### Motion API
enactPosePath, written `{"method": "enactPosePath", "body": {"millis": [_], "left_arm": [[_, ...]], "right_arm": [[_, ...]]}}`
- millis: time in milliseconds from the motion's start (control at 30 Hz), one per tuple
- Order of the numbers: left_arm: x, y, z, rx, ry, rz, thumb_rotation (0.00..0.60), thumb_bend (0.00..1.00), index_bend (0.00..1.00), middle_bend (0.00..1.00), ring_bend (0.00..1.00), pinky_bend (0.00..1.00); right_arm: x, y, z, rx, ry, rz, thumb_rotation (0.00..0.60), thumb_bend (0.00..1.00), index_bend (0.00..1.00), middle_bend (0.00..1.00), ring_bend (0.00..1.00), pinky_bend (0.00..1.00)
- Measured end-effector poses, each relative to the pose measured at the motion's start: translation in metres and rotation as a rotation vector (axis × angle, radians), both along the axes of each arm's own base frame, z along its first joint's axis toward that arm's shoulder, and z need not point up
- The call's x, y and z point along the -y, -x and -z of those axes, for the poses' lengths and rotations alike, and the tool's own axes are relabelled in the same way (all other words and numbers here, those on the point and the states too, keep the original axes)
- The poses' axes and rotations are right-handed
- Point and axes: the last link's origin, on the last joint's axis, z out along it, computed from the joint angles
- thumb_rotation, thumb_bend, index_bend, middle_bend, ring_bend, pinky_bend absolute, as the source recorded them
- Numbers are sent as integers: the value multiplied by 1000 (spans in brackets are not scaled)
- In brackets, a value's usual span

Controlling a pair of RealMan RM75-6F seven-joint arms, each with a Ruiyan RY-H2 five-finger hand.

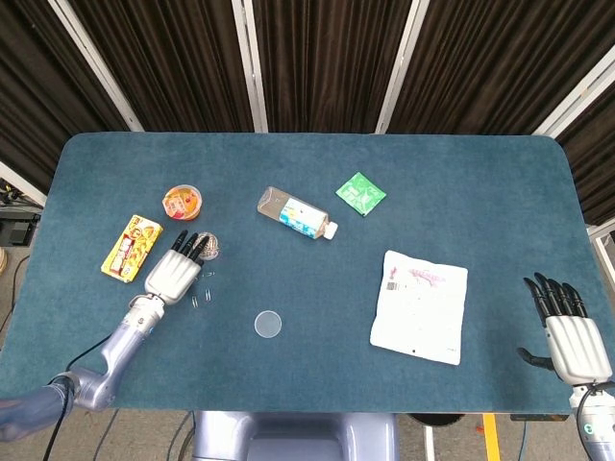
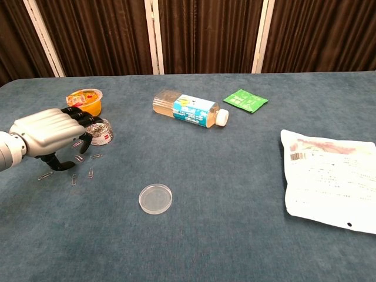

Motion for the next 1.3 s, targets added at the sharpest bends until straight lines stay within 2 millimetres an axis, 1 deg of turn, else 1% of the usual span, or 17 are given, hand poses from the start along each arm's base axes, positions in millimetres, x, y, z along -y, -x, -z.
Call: {"method": "enactPosePath", "body": {"millis": [433, 900, 1300], "left_arm": [[-1, -1, 3, -15, -5, 6, 600, 326, 447, 0, 0, 0], [0, 1, 6, -45, -1, 0, 600, 354, 505, 0, 0, 0], [0, 2, 7, -58, -8, 3, 600, 378, 526, 0, 0, 0]], "right_arm": [[0, 0, 1, 7, -9, 1, 600, 0, 0, 0, 0, 0], [-1, -1, 2, 16, -28, -7, 600, 0, 0, 0, 0, 0], [-1, -2, 2, 25, -36, -13, 600, 0, 0, 0, 0, 0]]}}
